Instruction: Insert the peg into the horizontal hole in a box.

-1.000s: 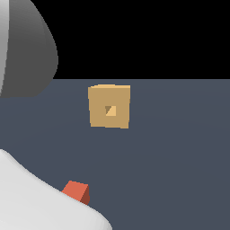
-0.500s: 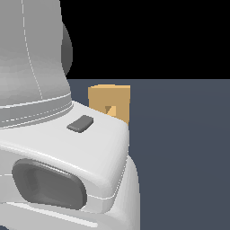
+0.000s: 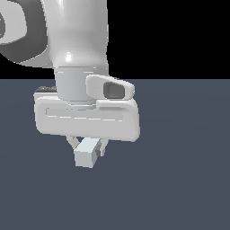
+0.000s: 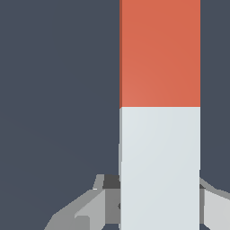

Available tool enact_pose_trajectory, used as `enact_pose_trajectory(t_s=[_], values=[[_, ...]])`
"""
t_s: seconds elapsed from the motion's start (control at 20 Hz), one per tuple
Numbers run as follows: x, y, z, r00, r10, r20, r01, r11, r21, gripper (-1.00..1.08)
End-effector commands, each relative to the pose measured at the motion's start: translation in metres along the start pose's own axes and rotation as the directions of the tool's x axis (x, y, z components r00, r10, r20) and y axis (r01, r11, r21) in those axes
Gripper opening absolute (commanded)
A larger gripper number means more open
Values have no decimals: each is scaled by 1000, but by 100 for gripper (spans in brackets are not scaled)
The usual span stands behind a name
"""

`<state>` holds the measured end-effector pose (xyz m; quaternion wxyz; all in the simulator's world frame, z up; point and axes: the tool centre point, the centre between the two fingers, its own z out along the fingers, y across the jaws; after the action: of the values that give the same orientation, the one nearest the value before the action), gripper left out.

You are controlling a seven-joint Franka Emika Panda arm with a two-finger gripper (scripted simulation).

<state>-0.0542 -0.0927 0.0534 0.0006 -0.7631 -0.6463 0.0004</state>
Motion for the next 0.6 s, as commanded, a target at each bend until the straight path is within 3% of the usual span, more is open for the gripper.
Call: enact_pose_trajectory(t_s=[0.0, 0.3, 0.55], values=[[28, 0, -6, 1000, -8, 1, 8, 1000, -2, -100], [74, 1, -15, 1000, -24, 1, 24, 1000, -2, -100], [90, 1, -18, 1000, -29, 1, 29, 1000, -2, -100]])
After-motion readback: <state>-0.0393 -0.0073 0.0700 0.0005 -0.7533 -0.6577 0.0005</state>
